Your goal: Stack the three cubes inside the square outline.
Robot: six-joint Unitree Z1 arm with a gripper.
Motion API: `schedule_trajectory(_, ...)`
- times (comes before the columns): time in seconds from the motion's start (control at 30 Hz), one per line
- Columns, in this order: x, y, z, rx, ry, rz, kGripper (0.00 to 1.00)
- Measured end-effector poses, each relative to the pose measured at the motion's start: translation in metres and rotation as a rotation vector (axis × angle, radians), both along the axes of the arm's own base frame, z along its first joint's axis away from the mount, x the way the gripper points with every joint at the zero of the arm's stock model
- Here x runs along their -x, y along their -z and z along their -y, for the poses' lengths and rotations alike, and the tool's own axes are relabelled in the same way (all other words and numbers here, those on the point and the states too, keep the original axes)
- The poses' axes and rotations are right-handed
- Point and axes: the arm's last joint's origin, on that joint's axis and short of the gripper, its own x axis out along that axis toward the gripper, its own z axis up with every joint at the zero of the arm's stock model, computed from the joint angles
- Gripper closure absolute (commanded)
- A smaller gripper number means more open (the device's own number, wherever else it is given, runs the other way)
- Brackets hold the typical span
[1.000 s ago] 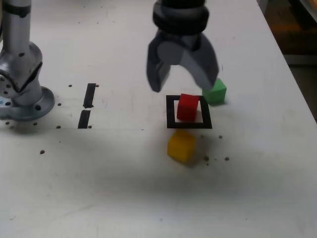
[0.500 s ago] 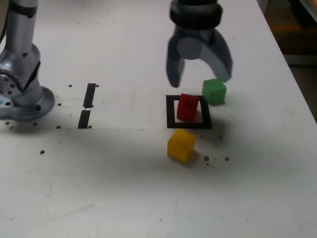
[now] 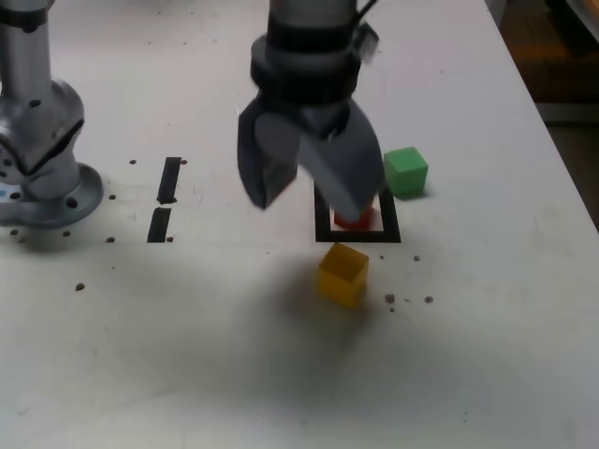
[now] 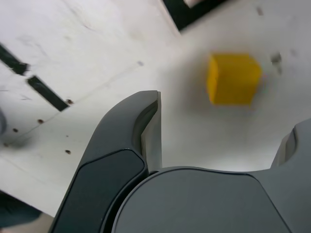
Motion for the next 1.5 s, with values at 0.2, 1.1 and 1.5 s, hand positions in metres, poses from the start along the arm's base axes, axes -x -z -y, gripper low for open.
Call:
schedule_trajectory(0.2,-0.009,0.02,0.045,0.035,0.136,0.01,0.1)
schedule_trajectory(1.1,-0.044,0.086,0.039,0.059,0.136,-0.129,0.18)
schedule_trajectory(1.5,-0.052,0.084,0.033,0.092,0.151,-0.129,0.87)
